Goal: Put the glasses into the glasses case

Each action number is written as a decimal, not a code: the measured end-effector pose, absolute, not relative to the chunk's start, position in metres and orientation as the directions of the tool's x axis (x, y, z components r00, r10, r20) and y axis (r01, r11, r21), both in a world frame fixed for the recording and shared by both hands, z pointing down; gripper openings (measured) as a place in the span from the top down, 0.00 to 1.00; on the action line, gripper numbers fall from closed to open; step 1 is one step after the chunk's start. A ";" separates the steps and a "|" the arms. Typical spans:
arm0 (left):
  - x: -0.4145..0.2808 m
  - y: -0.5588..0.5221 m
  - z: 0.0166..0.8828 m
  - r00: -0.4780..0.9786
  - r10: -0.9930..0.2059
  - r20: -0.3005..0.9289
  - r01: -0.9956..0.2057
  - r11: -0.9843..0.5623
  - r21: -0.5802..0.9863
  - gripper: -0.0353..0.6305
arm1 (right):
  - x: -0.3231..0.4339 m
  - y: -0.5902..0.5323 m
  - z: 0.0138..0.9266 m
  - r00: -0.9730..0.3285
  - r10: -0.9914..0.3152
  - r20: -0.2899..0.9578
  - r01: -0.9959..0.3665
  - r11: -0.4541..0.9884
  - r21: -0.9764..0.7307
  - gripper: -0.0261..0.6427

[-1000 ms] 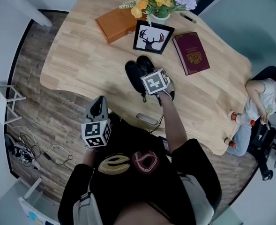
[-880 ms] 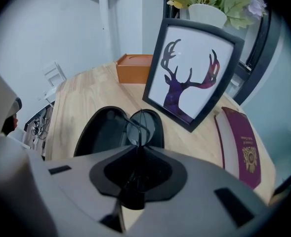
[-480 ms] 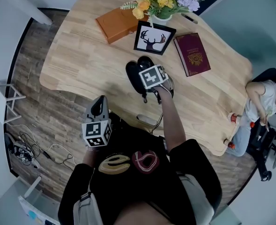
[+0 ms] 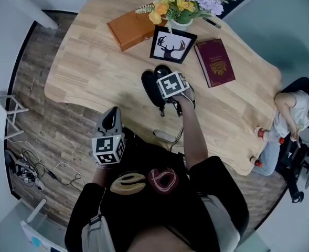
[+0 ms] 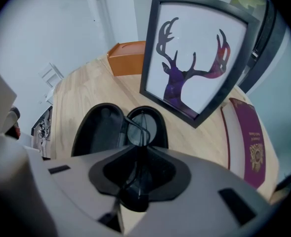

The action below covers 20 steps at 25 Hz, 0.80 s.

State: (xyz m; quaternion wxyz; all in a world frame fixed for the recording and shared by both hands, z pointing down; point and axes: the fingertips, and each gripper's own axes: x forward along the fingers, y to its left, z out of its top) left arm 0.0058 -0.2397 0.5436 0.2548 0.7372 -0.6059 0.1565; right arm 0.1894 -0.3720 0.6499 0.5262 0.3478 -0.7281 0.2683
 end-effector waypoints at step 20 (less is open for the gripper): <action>0.003 -0.242 0.539 0.234 -0.826 0.514 -0.969 -0.152 0.197 0.91 | 0.179 -0.359 0.603 -0.363 -0.336 0.869 -0.793 0.601 -0.100 0.69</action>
